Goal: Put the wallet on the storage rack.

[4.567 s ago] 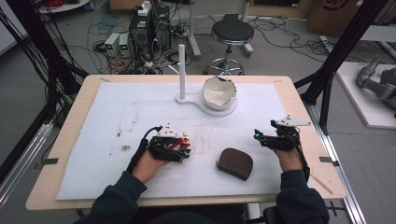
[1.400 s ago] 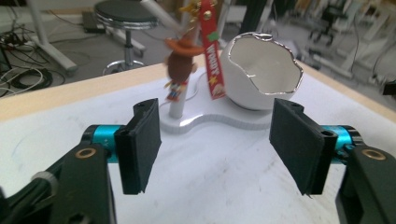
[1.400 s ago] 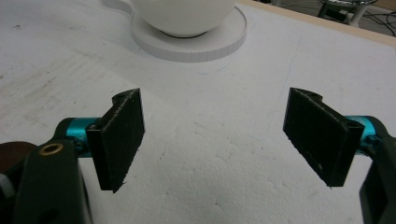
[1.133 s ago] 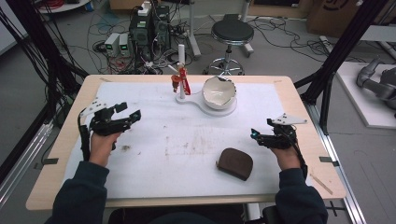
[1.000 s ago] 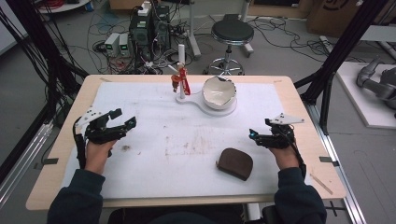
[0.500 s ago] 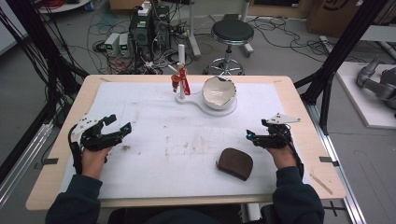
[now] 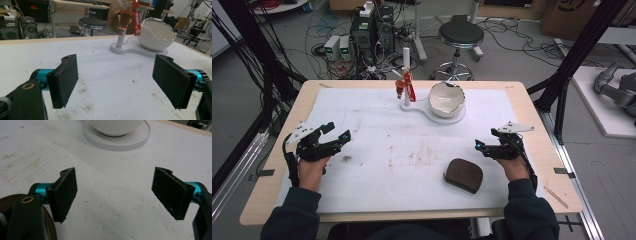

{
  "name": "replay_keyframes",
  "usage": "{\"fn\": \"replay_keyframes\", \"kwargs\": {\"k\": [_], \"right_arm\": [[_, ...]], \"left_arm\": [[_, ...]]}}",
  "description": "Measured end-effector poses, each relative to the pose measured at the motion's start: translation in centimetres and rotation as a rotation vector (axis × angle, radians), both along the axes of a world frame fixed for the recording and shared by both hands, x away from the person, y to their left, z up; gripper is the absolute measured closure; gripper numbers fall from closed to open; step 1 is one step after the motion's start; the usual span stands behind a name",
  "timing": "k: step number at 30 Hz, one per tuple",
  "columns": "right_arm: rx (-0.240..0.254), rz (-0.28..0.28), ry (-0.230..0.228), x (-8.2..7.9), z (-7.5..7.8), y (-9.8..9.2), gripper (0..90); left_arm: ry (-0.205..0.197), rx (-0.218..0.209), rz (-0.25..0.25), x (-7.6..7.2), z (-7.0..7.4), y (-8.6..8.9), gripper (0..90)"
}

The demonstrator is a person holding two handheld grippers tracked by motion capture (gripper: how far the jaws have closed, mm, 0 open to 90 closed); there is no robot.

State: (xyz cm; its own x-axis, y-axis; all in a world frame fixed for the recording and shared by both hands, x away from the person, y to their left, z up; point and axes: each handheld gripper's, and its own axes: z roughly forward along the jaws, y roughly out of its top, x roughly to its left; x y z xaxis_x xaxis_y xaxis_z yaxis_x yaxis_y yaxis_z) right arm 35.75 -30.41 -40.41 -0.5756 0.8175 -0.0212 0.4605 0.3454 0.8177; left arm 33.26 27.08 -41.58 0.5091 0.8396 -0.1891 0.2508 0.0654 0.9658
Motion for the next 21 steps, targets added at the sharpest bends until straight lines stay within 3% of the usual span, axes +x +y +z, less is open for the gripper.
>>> {"fn": "replay_keyframes", "kwargs": {"k": [9, 10, 11, 14, 15, 19, 21], "right_arm": [[-0.007, 0.127, 0.066, -0.3, -0.4, 1.2, 20.8], [-0.007, 0.127, 0.066, -0.3, -0.4, 1.2, 20.8], [-0.007, 0.187, 0.069, -0.5, -0.5, 1.5, 20.9], [0.002, 0.212, 0.061, -0.8, -0.4, 1.8, 21.1], [0.011, 0.255, 0.08, -0.9, -0.4, 2.0, 21.1], [-0.003, 0.335, 0.158, -1.1, -1.1, 2.8, 24.2], [-0.017, 0.347, 0.17, -1.1, -1.3, 3.0, 24.2]], "left_arm": [[0.002, -0.009, -0.006, 0.2, -0.1, -0.1, 21.2], [0.002, -0.009, -0.006, 0.2, -0.1, -0.1, 21.2], [0.007, -0.005, -0.015, 0.2, -0.1, -0.2, 21.2], [0.005, -0.003, -0.016, 0.0, 0.0, -0.3, 21.2], [-0.001, 0.0, -0.019, -0.1, 0.0, -0.4, 21.3], [0.007, 0.003, -0.021, 0.1, -0.1, -0.5, 21.5], [0.007, 0.003, -0.022, 0.1, -0.1, -0.5, 21.4]]}}
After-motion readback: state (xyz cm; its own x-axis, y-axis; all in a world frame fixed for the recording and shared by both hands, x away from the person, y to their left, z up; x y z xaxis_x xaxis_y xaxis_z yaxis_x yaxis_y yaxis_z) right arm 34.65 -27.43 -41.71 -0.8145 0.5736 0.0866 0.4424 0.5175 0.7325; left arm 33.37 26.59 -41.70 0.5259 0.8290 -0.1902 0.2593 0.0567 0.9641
